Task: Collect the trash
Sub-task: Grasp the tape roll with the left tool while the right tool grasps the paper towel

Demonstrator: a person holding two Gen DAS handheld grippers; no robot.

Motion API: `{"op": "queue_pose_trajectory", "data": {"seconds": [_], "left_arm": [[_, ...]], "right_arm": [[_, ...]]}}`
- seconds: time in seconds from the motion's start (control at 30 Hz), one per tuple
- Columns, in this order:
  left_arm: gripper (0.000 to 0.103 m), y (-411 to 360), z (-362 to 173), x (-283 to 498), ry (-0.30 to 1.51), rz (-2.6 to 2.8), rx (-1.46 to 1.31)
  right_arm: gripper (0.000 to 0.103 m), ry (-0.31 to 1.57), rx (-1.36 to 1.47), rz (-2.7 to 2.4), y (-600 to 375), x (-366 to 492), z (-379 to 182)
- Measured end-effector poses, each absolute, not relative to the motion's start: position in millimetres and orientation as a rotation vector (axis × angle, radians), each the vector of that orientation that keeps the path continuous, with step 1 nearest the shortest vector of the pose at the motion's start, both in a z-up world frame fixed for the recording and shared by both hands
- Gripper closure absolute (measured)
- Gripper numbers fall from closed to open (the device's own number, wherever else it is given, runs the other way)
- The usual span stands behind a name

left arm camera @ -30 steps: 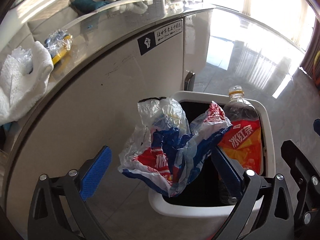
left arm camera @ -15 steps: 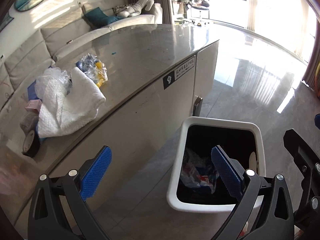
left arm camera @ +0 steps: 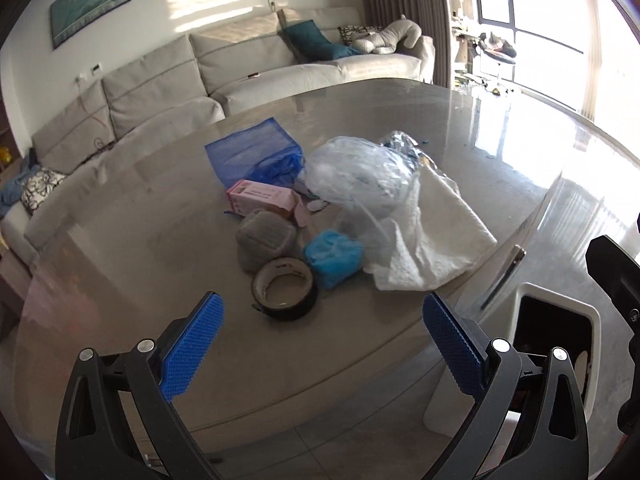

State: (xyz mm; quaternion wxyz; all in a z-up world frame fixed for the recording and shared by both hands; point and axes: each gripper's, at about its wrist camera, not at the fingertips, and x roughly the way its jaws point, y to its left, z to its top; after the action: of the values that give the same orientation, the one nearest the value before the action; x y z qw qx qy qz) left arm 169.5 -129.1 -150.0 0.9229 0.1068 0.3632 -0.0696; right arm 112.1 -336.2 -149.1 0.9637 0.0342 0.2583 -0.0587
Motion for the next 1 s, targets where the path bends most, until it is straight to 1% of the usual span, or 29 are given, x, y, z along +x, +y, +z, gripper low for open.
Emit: {"op": "queue_pose_trajectory", "data": {"seconds": [0.2, 0.53, 0.87, 0.93, 1.0], "left_arm": [[0.005, -89, -171, 196, 0.801, -0.081, 0.125], [0.005, -91, -201, 229, 0.854, -0.108, 0.134], [0.005, -86, -210, 234, 0.813, -0.153, 0.094], [0.005, -88, -211, 234, 0.805, -0.159, 0.097], [0.005, -88, -211, 232, 0.797, -0.160, 0.103]], "right_arm": [[0.004, 0.554, 0.046, -0.055, -302, 146, -161], [0.004, 0.616, 0.065, -0.007, -290, 187, -189], [0.004, 0.739, 0.209, 0.025, -315, 211, -214], [0.006, 0.733, 0.201, 0.026, -313, 210, -213], [0.016, 0.731, 0.182, 0.010, -311, 206, -210]]}}
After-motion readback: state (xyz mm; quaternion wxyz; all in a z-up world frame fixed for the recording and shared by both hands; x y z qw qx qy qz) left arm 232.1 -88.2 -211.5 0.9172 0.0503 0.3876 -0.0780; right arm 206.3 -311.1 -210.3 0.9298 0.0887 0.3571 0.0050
